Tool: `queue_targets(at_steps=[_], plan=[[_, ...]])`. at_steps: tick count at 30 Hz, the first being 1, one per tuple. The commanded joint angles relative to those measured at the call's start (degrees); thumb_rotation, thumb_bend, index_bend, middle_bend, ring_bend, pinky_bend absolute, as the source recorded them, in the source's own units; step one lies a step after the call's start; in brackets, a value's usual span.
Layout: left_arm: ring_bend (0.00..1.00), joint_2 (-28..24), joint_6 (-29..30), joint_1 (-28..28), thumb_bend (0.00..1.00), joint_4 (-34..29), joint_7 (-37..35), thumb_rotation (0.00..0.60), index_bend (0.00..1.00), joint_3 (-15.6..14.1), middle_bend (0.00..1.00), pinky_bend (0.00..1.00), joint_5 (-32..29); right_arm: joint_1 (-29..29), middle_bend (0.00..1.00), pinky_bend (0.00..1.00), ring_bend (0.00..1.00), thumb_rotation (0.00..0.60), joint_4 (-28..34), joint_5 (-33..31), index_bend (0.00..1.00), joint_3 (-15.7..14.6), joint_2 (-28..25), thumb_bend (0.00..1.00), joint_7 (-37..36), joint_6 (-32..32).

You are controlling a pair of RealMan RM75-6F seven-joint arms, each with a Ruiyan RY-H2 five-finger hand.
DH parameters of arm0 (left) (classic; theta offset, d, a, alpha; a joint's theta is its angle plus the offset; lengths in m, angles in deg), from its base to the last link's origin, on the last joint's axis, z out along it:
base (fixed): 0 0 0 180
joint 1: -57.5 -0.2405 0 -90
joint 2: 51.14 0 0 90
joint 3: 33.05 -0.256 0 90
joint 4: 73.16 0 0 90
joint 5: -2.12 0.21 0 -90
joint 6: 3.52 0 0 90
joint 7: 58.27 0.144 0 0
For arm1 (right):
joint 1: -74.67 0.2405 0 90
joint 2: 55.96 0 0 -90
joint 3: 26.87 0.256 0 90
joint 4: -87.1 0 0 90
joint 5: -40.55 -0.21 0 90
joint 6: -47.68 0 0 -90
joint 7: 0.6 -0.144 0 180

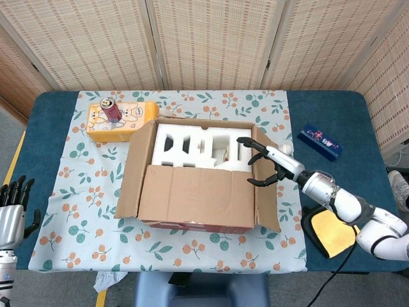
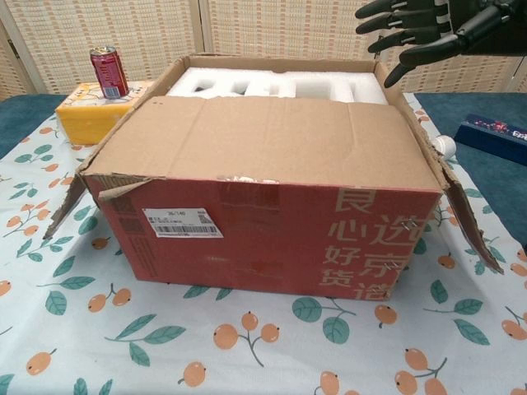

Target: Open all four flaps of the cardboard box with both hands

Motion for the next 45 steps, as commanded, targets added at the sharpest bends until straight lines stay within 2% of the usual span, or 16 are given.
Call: queue_targets(at_steps=[1,7,15,28,45], plan=[[0.03,-0.06,0.08,-0.02,0.60,-0.10,-0.08,0.600,0.00,-0.14,0.02,0.00,0.26,2.11,0.00,0.28,0.00,0.600,-5.23,2.38,0.00,-3.30,2.49,0.37,-3.86,3.48],[0.03,-0.14,0.06,-0.12,0.60,0.07,-1.00,0.600,0.00,0.04,0.02,0.00,-0.15,3.87,0.00,0.28,0.00,0.600,-9.07,1.95,0.00,-5.19,5.09,0.37,-4.96,4.28],[0.04,0.03,-0.42,-0.08,0.60,0.54,-1.76,0.600,0.00,0.10,0.01,0.00,-0.68,5.59,0.00,0.28,0.00,0.600,-10.27,1.42,0.00,-7.58,7.03,0.37,-8.02,5.53],[0.03,0.23,-1.16,0.26,0.60,1.35,-2.11,0.600,0.00,0.10,0.00,0.00,-0.94,6.77,0.00,0.33,0.00,0.600,-7.92,1.39,0.00,-11.82,6.41,0.37,-13.17,7.13],[0.03,0.51,-1.70,0.73,0.60,1.39,-1.95,0.600,0.00,-0.24,0.00,0.00,-0.51,5.40,0.00,0.36,0.00,0.600,-3.66,0.07,0.00,-12.14,3.09,0.37,-10.56,13.64]])
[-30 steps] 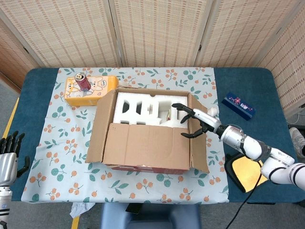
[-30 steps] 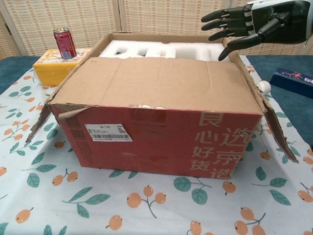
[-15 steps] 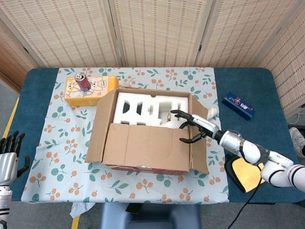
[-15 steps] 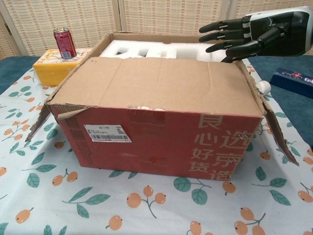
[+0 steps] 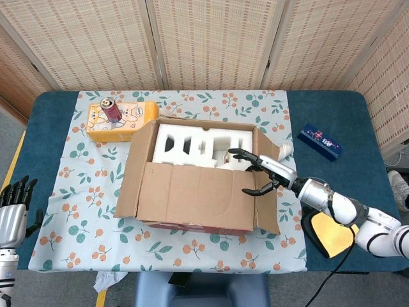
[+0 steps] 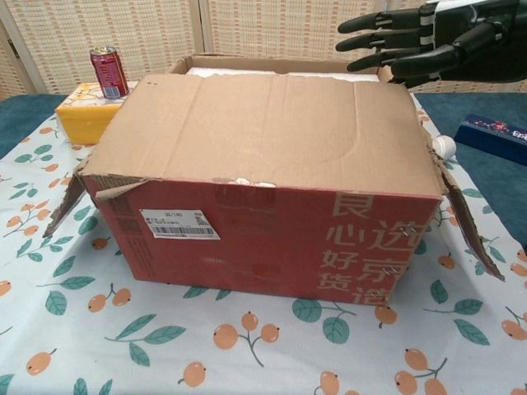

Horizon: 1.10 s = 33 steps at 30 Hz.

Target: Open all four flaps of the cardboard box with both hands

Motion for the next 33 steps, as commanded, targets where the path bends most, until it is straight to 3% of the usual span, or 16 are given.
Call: queue_targets(at_steps=[1,11,23,33], plan=[[0.03,0.07,0.12,0.03,0.60,0.07,-0.11,0.600,0.00,0.04,0.00,0.00,0.10,-0.65,0.00,0.36,0.00,0.600,1.50,-0.59,0.00,0.53,-1.21,0.37,2.56,1.44],[0.03,0.28,1.02,-0.04,0.60,-0.04,0.01,0.600,0.00,-0.30,0.00,0.00,1.28,-2.59,0.00,0.36,0.00,0.600,13.25,-0.93,0.00,1.93,-9.64,0.37,9.51,5.66],[0.03,0.68,-0.23,0.98,0.60,0.91,-0.86,0.600,0.00,-0.40,0.00,0.00,2.00,-7.47,0.00,0.37,0.00,0.600,28.08,-1.49,0.00,3.99,-18.86,0.37,23.47,10.37],[0.03,1.11,-0.91,1.94,0.60,1.62,-2.28,0.600,0.00,-1.10,0.00,0.00,4.07,-10.21,0.00,0.37,0.00,0.600,35.19,7.21,0.00,1.09,-25.27,0.37,25.27,10.66]])
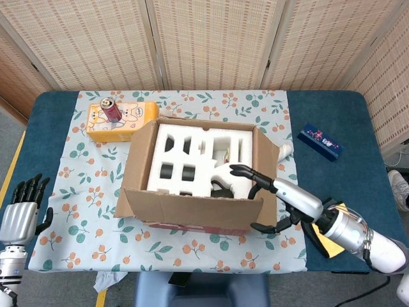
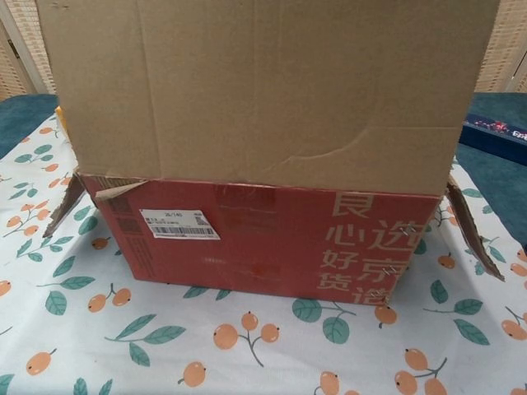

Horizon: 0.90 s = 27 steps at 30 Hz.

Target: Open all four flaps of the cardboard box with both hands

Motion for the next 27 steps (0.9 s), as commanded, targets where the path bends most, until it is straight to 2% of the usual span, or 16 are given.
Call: queue_targets(at_steps=[1,6,12,18,22,25,27], plan=[[0.03,-0.04,0.31,0.25,0.60,0.42,-1.57,0.600,0.00,-0.31,0.00,0.00,1.39,-1.49,0.00,0.37,0.00,0.600,2.55,2.92,0.00,-1.44,-1.50,0.37,1.23,0.31],[0.02,0.01,0.24,0.61,0.60,1.12,-3.27,0.600,0.00,-0.54,0.00,0.00,2.40,-2.00,0.00,0.37,0.00,0.600,5.05,6.03,0.00,-2.91,-2.14,0.37,0.93,-0.99],[0.01,-0.66,-0.16,0.85,0.60,0.71,-4.65,0.600,0.00,-1.27,0.00,0.00,3.55,-1.09,0.00,0.37,0.00,0.600,5.09,8.77,0.00,-4.04,-1.17,0.37,-0.28,-3.85],[0.01,-0.69,0.09,0.74,0.60,0.69,-5.20,0.600,0.00,-1.39,0.00,0.00,3.62,-1.73,0.00,0.37,0.00,0.600,4.16,6.69,0.00,-3.90,-0.21,0.37,1.09,-4.27],[0.01,-0.73,-0.23,0.86,0.60,0.81,-5.36,0.600,0.00,-1.33,0.00,0.00,3.29,-2.94,0.00,0.36,0.00,0.600,3.23,1.68,0.00,-2.28,0.75,0.37,8.09,-5.45],[0.01,-0.82,-0.29,0.89,0.60,0.78,-5.50,0.600,0.00,-1.34,0.00,0.00,3.24,-4.14,0.00,0.31,0.00,0.600,2.02,-2.10,0.00,-0.97,1.80,0.37,15.97,-6.30],[0.01,-0.93,-0.46,0.90,0.60,0.65,-5.48,0.600,0.00,-1.44,0.00,0.00,3.19,-5.57,0.00,0.27,0.00,0.600,0.45,-5.85,0.00,0.00,3.04,0.37,24.59,-7.04]])
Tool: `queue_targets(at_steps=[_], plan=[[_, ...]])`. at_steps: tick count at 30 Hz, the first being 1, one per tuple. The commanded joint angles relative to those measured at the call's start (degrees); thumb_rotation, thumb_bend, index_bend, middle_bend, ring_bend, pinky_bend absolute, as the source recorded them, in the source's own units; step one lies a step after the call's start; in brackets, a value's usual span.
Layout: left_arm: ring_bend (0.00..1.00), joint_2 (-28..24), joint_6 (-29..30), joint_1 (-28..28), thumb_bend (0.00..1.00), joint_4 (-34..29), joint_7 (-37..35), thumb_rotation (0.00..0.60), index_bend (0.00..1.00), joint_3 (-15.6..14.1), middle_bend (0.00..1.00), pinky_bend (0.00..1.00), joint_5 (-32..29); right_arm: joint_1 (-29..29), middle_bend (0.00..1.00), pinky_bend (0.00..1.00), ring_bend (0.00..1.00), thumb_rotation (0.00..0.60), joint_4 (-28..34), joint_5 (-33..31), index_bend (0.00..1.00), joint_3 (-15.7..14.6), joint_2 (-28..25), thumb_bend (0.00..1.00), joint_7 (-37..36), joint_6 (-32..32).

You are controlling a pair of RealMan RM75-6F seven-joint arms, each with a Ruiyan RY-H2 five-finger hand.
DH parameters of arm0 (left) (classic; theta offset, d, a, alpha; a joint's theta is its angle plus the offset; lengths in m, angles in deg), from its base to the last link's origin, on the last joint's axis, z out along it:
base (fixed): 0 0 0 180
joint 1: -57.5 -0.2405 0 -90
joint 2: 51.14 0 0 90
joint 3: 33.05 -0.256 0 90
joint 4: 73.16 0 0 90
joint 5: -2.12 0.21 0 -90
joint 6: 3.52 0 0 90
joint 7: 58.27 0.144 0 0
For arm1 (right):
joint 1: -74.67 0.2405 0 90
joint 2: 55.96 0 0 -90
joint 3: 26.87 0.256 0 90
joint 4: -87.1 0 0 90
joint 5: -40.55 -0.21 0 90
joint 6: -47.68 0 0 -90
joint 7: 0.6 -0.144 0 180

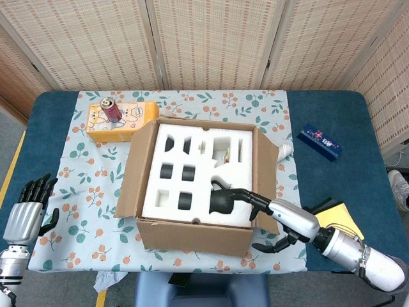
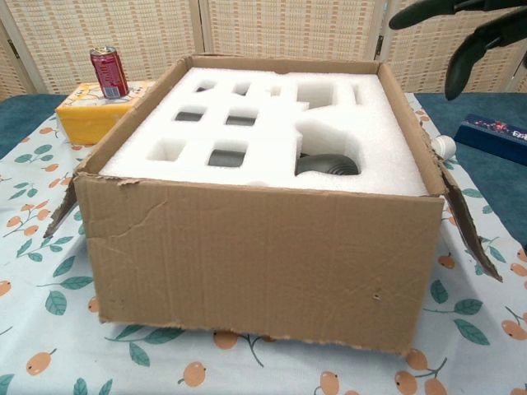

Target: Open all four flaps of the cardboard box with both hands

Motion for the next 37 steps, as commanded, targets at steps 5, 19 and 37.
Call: queue_targets(at_steps=[5,19,37], plan=[[0.01,-0.54,-0.60,0.08,0.60,-0.64,0.38,0.600,0.00,-0.25,0.00,0.00,-0.31,-7.02,0.00,0.20,0.00,0.600,-6.52,-17.61,0.00,3.89,8.21,0.37,35.72,-1.92],[0.01,-0.83,-0.96,0.14,0.60,-1.19,1.18,0.600,0.00,-0.59,0.00,0.00,-0.45,-21.92,0.00,0.00,0.00,0.600,-19.86,-27.50,0.00,5.83,26.62,0.37,70.39,17.39],[0.02,0.44,-3.61,1.17,0.60,0.20,2.30,0.600,0.00,-0.63,0.00,0.00,-2.16,-23.97,0.00,0.00,0.00,0.600,-26.09,-29.33,0.00,9.27,28.52,0.37,60.50,13.82]])
